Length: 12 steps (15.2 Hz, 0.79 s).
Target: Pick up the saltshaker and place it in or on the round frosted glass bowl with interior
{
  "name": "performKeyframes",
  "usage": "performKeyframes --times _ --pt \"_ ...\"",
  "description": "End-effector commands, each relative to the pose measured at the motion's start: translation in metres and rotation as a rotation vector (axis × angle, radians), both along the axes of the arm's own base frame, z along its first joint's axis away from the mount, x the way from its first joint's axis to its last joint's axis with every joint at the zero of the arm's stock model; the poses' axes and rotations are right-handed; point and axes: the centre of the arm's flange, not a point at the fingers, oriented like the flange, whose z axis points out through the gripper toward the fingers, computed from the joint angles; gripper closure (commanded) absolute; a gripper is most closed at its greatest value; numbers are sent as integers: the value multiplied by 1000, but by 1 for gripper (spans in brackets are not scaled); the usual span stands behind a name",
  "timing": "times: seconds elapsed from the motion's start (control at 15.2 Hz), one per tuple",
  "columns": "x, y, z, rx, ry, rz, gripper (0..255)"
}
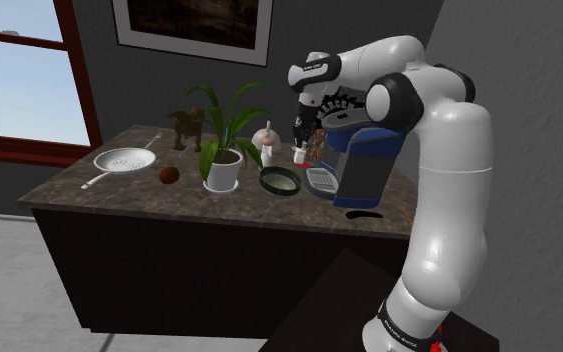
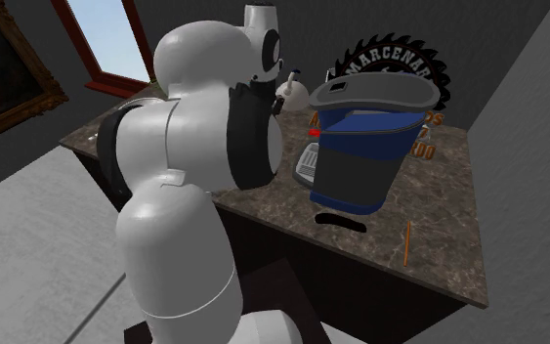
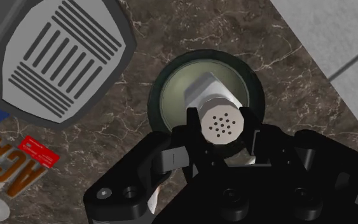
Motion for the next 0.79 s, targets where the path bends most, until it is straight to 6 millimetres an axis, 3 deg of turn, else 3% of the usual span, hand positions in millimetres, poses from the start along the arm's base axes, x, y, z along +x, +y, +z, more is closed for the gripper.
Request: performKeyframes --times 0.0,0.26,0.73 --pt "28 6 8 1 0 1 255" --pt "76 15 19 1 0 1 255" --pt "76 15 -18 1 0 1 255"
